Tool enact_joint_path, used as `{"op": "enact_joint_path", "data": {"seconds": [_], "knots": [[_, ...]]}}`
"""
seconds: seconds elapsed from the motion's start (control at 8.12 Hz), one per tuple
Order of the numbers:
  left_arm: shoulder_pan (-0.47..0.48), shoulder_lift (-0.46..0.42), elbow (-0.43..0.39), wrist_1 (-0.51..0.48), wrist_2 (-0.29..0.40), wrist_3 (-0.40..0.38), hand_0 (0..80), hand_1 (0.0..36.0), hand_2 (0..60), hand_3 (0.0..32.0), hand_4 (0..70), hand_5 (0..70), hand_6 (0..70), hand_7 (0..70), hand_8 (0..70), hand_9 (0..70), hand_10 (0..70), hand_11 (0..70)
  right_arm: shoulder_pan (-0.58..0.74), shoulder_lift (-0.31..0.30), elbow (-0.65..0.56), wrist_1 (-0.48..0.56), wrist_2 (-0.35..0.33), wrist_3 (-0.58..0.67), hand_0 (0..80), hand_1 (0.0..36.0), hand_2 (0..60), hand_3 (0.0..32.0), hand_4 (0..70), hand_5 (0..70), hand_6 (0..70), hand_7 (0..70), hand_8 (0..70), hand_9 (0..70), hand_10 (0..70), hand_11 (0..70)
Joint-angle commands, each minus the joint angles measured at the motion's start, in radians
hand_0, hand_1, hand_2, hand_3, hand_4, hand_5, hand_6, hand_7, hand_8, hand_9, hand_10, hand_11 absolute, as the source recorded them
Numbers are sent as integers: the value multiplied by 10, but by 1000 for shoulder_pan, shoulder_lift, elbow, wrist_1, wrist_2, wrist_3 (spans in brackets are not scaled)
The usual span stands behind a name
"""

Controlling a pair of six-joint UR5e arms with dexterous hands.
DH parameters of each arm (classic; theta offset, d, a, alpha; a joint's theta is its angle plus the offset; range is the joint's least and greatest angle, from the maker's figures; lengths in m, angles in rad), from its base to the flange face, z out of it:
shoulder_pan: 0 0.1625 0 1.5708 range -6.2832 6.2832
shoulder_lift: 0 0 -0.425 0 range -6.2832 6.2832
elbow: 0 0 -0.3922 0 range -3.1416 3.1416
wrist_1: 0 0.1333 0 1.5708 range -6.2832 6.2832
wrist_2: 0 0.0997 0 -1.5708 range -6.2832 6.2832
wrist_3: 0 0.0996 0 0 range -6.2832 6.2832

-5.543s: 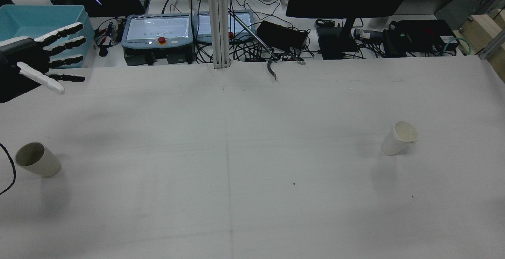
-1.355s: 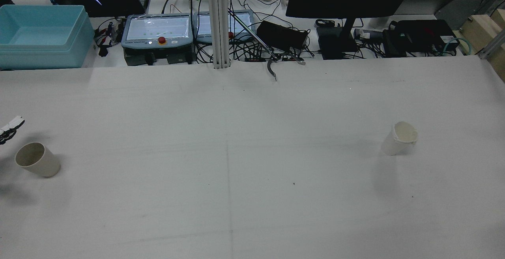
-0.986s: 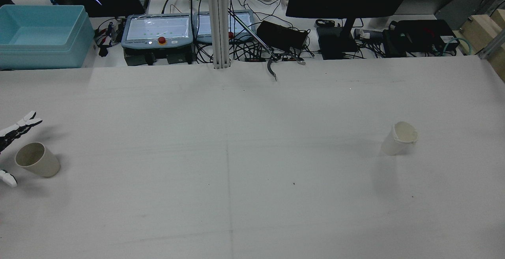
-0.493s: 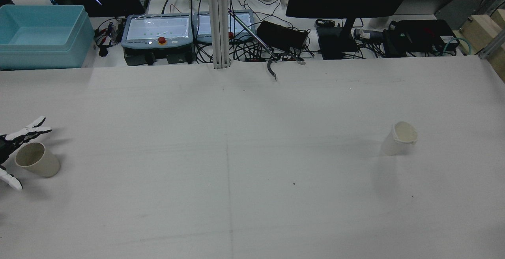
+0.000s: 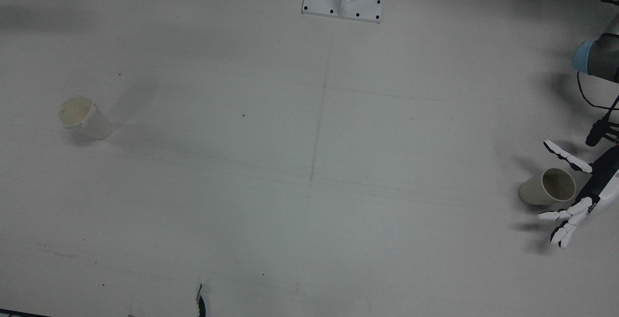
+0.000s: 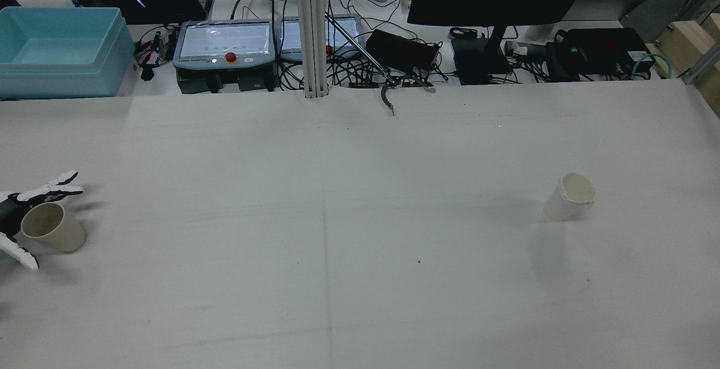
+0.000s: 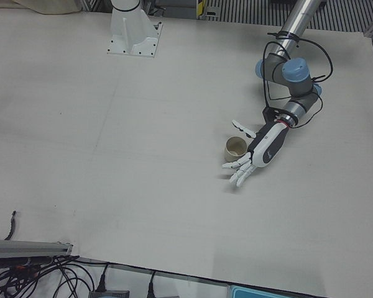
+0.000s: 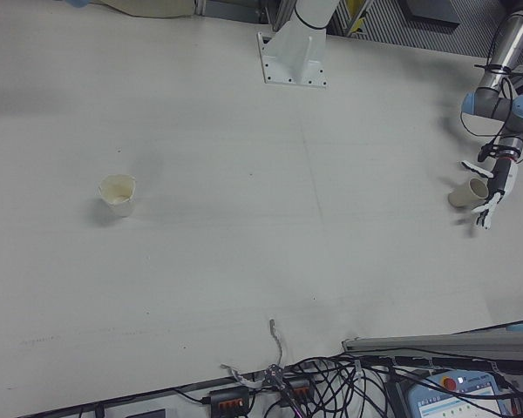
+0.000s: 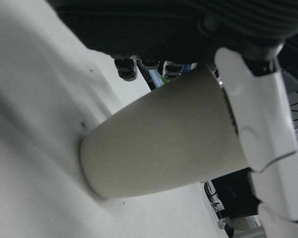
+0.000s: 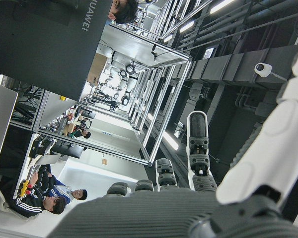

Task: Pour water
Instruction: 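Close the left hand fingers around the beige cup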

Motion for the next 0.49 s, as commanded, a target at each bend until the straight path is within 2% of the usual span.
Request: {"op": "enact_joint_path", "data": {"seconds": [0.0,0.37], "knots": [[57,-34,7,16,-33,-20,582,108,0,0,229,173,40,51,0,0,44,82,0,1,1,-1,0,0,419,66,100,0,169,343,61,136,4,13,11,21],[62,-54,42,22,-35,-29,638,142,0,0,227,159,37,42,0,0,40,80,0,-1,1,-1,0,0,418,66,101,0,170,344,61,136,4,13,8,17]]}}
